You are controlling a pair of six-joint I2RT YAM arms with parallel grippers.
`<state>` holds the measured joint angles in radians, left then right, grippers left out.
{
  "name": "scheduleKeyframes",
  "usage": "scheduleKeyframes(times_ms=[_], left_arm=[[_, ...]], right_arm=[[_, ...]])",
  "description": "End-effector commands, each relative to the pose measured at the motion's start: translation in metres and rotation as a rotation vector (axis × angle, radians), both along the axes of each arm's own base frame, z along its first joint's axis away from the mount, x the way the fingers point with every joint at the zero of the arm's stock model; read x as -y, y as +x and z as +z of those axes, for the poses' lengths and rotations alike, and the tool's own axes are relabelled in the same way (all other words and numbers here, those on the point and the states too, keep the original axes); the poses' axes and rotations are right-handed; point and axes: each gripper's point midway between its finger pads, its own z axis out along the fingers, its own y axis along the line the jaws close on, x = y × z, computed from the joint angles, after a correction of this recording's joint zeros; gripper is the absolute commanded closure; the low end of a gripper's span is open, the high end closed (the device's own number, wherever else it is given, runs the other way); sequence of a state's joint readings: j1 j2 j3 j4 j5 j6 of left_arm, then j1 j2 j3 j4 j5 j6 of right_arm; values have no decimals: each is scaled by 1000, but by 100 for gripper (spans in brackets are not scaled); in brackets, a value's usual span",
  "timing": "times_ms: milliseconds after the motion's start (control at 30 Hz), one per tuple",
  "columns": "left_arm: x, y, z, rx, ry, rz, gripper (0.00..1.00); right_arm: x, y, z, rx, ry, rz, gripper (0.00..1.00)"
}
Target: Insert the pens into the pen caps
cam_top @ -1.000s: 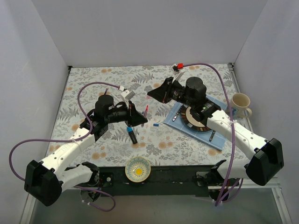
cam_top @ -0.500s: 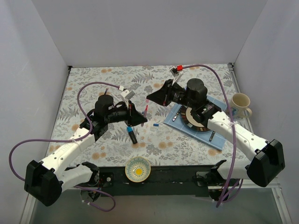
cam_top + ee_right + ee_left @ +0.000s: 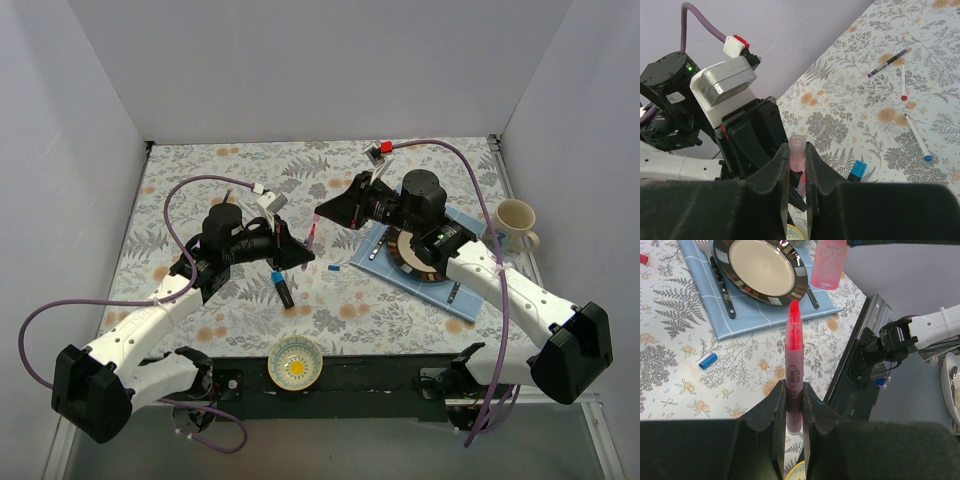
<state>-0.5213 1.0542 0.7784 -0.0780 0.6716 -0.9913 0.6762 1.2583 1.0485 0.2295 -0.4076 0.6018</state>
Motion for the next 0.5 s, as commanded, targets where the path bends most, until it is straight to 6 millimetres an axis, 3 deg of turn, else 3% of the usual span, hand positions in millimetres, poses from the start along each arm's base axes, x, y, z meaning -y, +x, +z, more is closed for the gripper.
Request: scheduleKeyframes(times_ms=[0, 467], left_arm=[[-1, -2, 11, 44, -13, -2, 100], [-2, -3, 13, 59, -17, 0, 100]], right_arm=[[-1, -3, 4, 26, 14, 18, 99], [-4, -1, -8, 4, 2, 25, 99]])
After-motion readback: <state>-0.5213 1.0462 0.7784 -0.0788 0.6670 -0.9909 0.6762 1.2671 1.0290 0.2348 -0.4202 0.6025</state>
